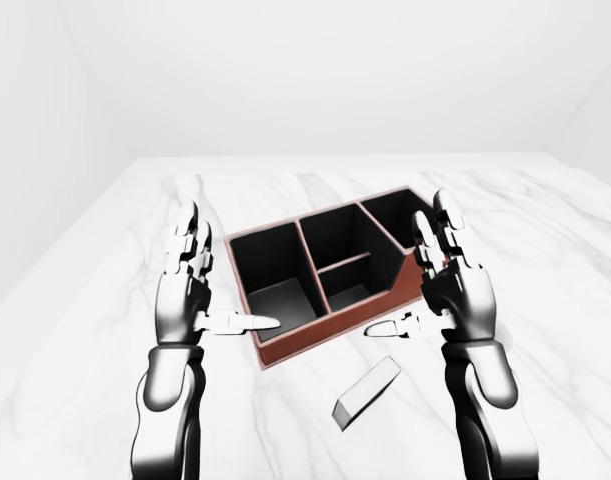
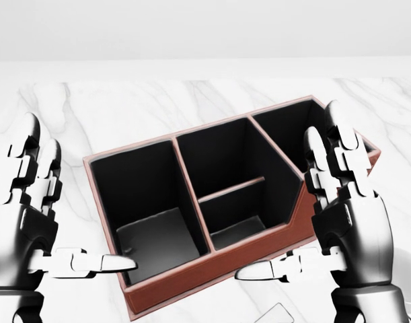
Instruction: Pick up the book and place it in the front compartment of the caddy.
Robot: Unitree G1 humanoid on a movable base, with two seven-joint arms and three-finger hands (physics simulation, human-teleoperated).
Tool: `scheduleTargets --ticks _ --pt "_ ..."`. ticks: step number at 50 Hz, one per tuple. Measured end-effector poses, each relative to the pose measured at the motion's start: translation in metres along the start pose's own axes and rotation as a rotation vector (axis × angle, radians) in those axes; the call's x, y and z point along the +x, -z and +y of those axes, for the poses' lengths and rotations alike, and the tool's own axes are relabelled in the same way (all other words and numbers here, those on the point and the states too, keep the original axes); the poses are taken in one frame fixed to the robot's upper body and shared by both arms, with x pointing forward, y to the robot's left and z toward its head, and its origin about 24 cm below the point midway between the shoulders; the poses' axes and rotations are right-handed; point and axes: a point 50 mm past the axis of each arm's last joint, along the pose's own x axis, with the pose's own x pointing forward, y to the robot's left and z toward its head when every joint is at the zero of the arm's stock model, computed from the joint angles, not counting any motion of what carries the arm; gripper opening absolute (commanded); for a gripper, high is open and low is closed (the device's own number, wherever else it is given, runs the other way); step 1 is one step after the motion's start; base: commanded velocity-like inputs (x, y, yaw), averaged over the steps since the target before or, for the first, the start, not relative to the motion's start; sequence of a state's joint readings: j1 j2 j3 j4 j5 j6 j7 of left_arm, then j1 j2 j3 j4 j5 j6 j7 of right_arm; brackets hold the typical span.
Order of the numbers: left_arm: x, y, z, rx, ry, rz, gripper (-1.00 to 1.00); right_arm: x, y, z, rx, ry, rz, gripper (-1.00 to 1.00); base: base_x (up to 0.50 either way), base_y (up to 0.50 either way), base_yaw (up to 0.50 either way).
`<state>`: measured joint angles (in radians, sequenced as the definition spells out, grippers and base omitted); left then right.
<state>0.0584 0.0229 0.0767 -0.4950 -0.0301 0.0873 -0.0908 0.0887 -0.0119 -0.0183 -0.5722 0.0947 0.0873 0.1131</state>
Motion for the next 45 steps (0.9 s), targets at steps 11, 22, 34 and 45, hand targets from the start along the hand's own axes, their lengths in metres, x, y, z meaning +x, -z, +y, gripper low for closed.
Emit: scheduleTargets --ticks 11,22,34,45 --pt "-0.001 -0.001 0.0 0.0 -0.001 -0.002 1.0 0.0 0.001 0.0 -0.012 0.001 0.004 1.0 0.24 0.0 0.0" --pt "-0.001 -0.002 0.001 0.0 -0.001 -0.009 1.0 0.001 -0.002 0.0 -0.04 0.004 -0.005 1.0 0.0 0.0 0.0" --pt "-0.001 -0.006 0.002 0.001 -0.003 -0.023 1.0 0.002 -0.01 -0.002 -0.073 0.004 -0.04 1.0 0.0 0.0 0.0" --pt "-0.001 -0.007 0.003 0.001 -0.005 -0.029 1.0 0.002 -0.024 -0.002 -0.149 -0.024 -0.092 1.0 0.0 0.0 0.0"
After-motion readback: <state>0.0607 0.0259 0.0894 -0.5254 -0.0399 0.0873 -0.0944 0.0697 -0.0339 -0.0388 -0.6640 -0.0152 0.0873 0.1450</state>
